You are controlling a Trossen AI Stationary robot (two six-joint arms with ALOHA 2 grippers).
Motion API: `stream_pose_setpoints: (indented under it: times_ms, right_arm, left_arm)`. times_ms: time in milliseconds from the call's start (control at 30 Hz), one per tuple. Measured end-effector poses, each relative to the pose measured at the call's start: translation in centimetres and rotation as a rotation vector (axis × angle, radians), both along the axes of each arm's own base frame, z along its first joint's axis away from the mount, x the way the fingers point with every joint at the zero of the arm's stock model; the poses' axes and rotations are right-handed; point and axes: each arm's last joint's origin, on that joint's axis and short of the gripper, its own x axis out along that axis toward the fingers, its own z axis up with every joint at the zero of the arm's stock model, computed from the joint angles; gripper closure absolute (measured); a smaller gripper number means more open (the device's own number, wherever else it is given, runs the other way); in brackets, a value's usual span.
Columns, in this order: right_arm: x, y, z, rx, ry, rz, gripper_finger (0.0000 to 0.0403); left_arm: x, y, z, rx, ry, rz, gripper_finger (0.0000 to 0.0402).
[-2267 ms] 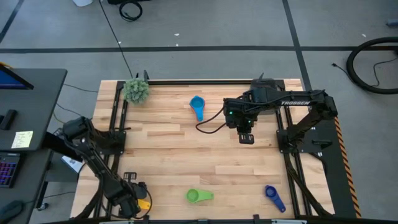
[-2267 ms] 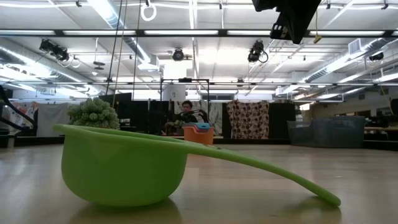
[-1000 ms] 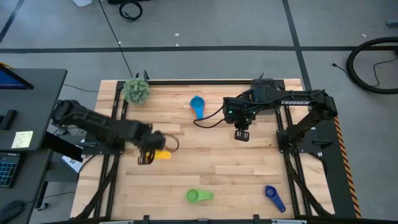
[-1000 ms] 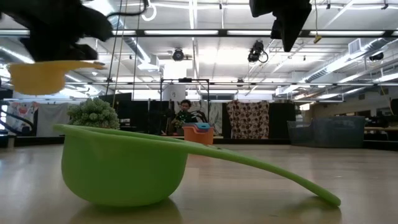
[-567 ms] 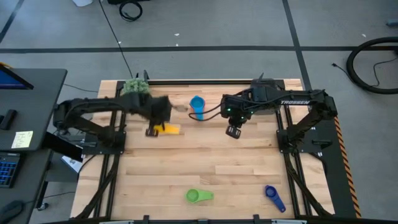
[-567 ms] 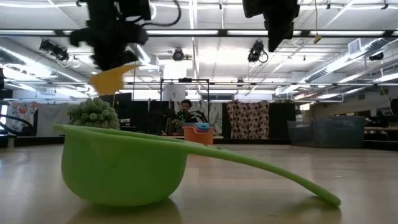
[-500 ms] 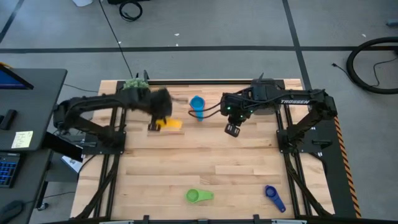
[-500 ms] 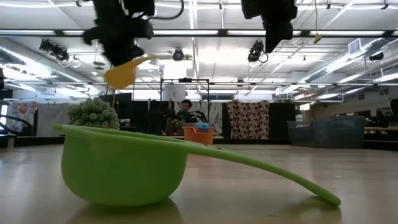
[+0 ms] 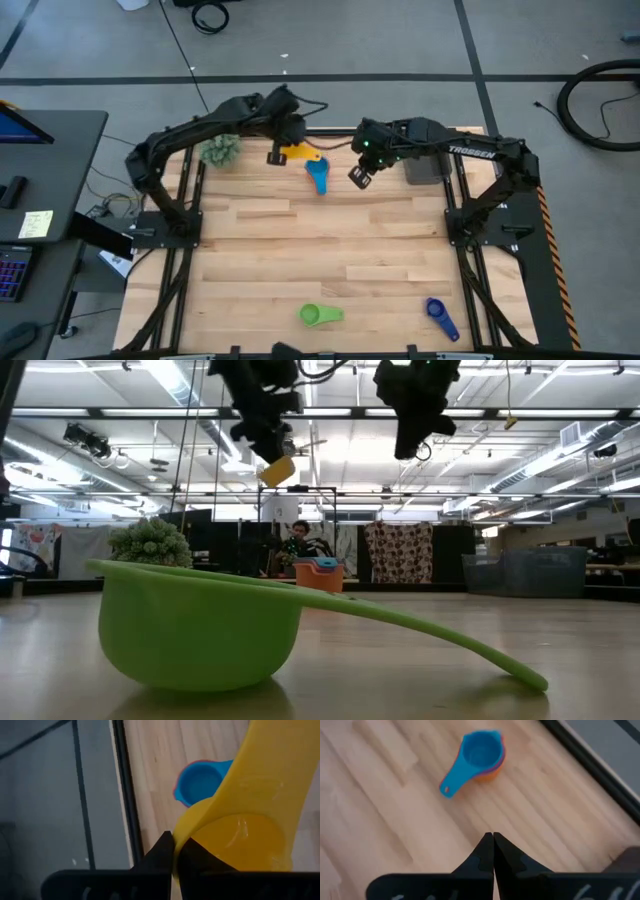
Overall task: Nest measuring cups in basket
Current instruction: Stack the yellow measuring cup on top of the light blue measuring cup
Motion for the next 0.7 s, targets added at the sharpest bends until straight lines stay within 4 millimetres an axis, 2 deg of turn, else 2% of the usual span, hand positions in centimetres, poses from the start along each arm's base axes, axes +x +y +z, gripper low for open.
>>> stream_pose_setpoints:
  times_ms: [133,233,400,700]
  right_arm:
    - [0.2,-1.3,0.3,-0.005,-0.070,-0.038,0.0401]
    - [0.4,-2.0,0.6,0.045,-0.141,0.001,0.0398]
    - [0.8,-2.7,1.1,0.119,-0.243,0.153,0.0375]
    - [0.8,-3.5,1.3,0.151,-0.293,0.129,0.0333]
  left_arm:
    - [1.2,0.9,-1.2,0.000,0.029,-0.116,0.0391]
    - [1.6,1.2,-1.5,0.040,0.049,-0.173,0.0391]
    - [1.7,1.5,-1.5,0.100,0.056,-0.238,0.0391]
    - [2.1,2.0,-1.1,0.177,0.025,-0.279,0.0391]
